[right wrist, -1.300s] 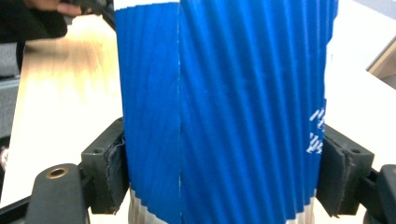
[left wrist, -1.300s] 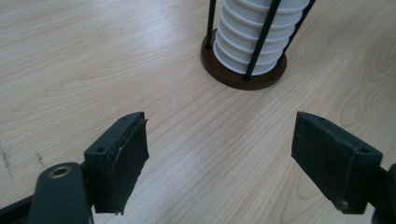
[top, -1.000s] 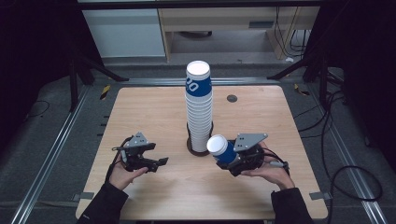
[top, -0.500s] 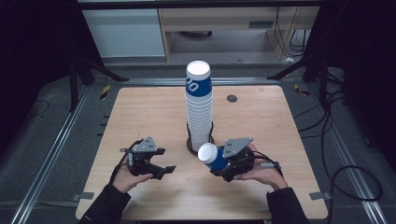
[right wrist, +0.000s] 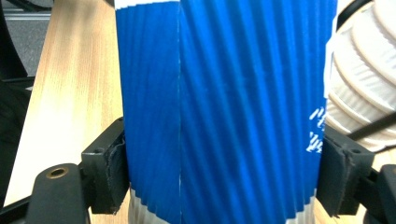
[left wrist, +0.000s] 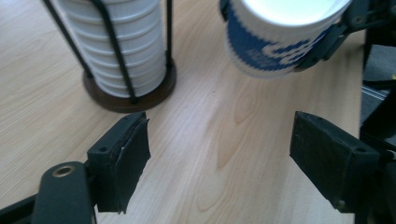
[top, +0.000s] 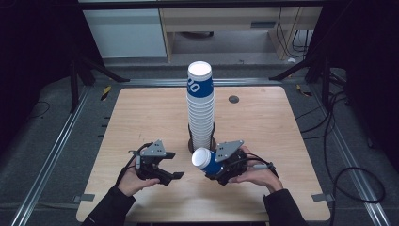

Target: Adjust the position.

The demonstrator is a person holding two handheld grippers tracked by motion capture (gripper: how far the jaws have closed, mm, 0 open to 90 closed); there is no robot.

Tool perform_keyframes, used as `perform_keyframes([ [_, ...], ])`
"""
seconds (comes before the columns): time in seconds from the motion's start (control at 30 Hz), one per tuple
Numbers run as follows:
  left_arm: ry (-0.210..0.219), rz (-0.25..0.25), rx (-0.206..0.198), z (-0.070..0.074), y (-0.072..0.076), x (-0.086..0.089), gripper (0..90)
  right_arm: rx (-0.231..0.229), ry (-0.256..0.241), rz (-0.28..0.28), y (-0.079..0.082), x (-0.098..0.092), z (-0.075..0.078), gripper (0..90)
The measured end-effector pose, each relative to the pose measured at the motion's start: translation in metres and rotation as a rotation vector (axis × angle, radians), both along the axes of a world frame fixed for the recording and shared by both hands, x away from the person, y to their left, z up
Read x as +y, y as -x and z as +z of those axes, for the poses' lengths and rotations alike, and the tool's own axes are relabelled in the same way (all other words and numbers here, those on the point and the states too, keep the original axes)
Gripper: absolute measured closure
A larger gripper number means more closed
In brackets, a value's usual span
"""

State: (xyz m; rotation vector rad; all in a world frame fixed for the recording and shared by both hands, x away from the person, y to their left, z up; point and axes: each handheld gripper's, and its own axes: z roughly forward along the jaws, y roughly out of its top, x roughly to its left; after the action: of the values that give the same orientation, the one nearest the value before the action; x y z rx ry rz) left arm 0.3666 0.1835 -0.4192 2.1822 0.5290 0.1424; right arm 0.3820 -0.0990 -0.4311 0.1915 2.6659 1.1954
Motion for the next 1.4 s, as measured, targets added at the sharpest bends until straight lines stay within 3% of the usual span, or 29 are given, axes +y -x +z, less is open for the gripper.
perform_keyframes([
  [0.17, 0.006, -0.049, 0.015, 0.002, 0.001, -0.01, 19.1, -0.001, 0.018, 0.032, 0.001, 0.009, -0.002, 20.0],
  [0.5, -0.013, -0.087, 0.011, 0.005, 0.005, -0.024, 18.4, 0.011, 0.073, 0.071, 0.003, 0.024, -0.012, 20.0],
  [1.07, -0.062, -0.113, 0.035, -0.004, 0.007, -0.038, 19.6, 0.012, 0.128, 0.115, 0.008, 0.044, -0.022, 19.9],
  [1.4, -0.079, -0.097, 0.053, -0.006, 0.006, -0.04, 24.2, 0.005, 0.148, 0.127, 0.011, 0.05, -0.022, 19.9],
])
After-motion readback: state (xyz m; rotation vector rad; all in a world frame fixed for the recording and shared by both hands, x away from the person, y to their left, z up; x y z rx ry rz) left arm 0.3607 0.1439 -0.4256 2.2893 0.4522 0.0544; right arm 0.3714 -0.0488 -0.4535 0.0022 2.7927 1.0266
